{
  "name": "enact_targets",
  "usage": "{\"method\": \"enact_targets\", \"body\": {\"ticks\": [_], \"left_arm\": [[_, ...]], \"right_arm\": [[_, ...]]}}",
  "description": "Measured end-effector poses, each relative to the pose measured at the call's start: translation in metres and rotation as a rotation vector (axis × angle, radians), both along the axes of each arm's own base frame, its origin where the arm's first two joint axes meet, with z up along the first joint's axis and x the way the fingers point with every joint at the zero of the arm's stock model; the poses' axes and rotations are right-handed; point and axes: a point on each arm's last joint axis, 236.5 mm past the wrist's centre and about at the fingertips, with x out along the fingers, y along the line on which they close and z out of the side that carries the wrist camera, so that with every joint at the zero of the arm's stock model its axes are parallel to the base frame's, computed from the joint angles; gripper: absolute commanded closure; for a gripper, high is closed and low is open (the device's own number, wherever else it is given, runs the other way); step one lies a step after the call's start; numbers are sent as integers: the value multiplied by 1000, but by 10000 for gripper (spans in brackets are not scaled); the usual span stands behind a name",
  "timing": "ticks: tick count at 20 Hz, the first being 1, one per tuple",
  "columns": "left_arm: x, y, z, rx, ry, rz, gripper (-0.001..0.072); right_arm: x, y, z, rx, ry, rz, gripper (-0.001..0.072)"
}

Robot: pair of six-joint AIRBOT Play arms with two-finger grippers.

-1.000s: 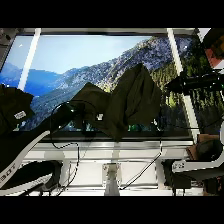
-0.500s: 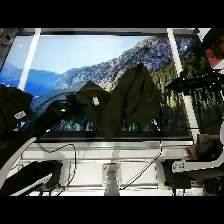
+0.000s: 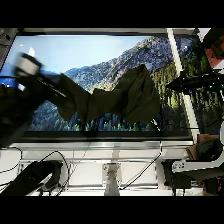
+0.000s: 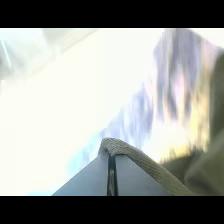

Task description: Fold the clothes and pants, and hang the long-sleeved shirts on hangers.

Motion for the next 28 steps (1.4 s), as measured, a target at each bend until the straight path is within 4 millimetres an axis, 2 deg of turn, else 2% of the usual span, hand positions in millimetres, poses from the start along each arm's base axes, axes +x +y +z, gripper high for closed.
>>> {"method": "enact_targets", "body": {"ticks": [2, 3, 6, 12, 13, 14, 15, 16, 18, 20, 21, 22, 23, 25, 26, 28], "left_arm": [[8, 2, 21, -60, -40, 19, 703], [17, 3, 19, -68, -33, 38, 703], [69, 25, -10, -120, 49, 173, 703], [198, 75, -72, -516, 177, 412, 699], [217, 81, -83, -579, 196, 439, 669], [237, 87, -95, -646, 214, 468, 541], [254, 92, -107, -716, 230, 495, 233], [267, 96, -118, -783, 245, 519, 94], [286, 101, -133, -907, 263, 555, 100], [295, 105, -138, -978, 269, 573, 104], [297, 106, -136, -1006, 266, 576, 200], [297, 106, -133, -1031, 264, 578, 352], [296, 107, -129, -1036, 264, 580, 699], [286, 107, -121, -1001, 282, 590, 699], [280, 107, -121, -954, 301, 595, 700], [264, 107, -124, -798, 347, 590, 701]], "right_arm": [[1, 0, 0, -2, -1, -2, 670], [1, -1, 0, -2, -3, -4, 671], [4, -2, 0, -4, -9, -15, 671], [13, -6, -2, -21, -29, -48, 671], [15, -7, -2, -26, -34, -57, 670], [18, -9, -3, -32, -41, -68, 669], [19, -11, -3, -37, -45, -75, 657], [21, -11, -4, -40, -49, -81, 590], [24, -13, -4, -45, -54, -91, 348], [25, -14, -4, -48, -59, -98, 339], [27, -15, -4, -52, -64, -106, 339], [28, -16, -4, -53, -65, -106, 339], [28, -16, -4, -54, -67, -109, 340], [31, -17, -5, -58, -72, -117, 341], [31, -17, -5, -59, -73, -118, 361], [31, -18, -5, -60, -75, -120, 647]]}}
